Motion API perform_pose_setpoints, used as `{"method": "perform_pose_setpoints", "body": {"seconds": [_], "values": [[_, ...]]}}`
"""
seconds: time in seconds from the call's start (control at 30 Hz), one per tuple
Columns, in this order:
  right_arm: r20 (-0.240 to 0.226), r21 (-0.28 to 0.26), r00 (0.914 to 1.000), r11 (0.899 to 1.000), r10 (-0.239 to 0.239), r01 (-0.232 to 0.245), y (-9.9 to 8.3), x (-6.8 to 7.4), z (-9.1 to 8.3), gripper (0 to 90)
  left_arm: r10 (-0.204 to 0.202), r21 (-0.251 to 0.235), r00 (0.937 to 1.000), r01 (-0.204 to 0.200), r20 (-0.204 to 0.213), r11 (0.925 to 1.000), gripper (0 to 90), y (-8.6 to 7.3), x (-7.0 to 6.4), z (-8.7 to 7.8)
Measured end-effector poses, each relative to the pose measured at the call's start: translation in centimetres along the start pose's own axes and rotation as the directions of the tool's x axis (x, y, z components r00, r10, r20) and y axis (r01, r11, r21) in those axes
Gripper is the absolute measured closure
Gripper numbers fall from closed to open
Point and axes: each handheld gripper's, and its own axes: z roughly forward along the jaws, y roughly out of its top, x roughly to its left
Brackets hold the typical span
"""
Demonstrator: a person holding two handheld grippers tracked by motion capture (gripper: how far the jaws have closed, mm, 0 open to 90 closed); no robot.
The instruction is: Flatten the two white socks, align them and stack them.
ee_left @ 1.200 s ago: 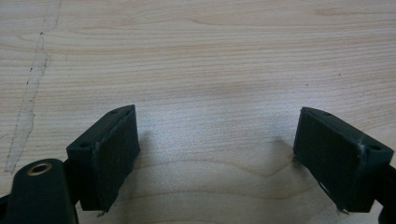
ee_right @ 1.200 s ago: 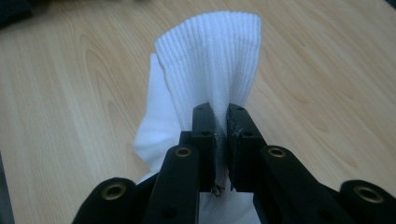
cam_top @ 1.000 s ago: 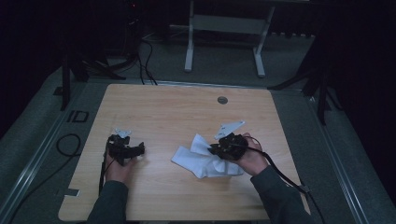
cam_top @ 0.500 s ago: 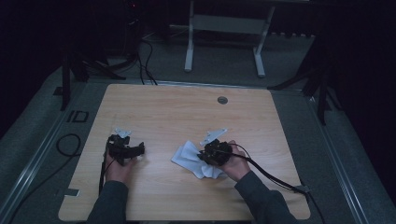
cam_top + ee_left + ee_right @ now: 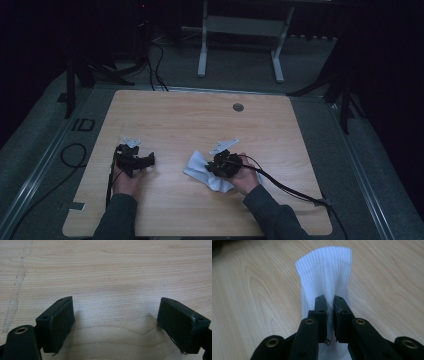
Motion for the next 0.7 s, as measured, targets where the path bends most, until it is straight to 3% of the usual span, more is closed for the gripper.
{"method": "perform_pose_setpoints", "body": {"seconds": [0.4,0.7], "values": [[0.007,0.007,0.9994,0.999,0.034,-0.034,-0.3,-0.2,1.8,82.2,0.000,0.000,1.0000,0.000,-0.001,1.0000,14.3,0.0,0.0,0.0],[0.000,0.049,0.9997,0.999,0.023,-0.023,-0.8,0.0,2.7,81.6,-0.001,0.000,1.0000,0.001,0.000,1.0000,14.3,0.0,0.0,0.0]]}}
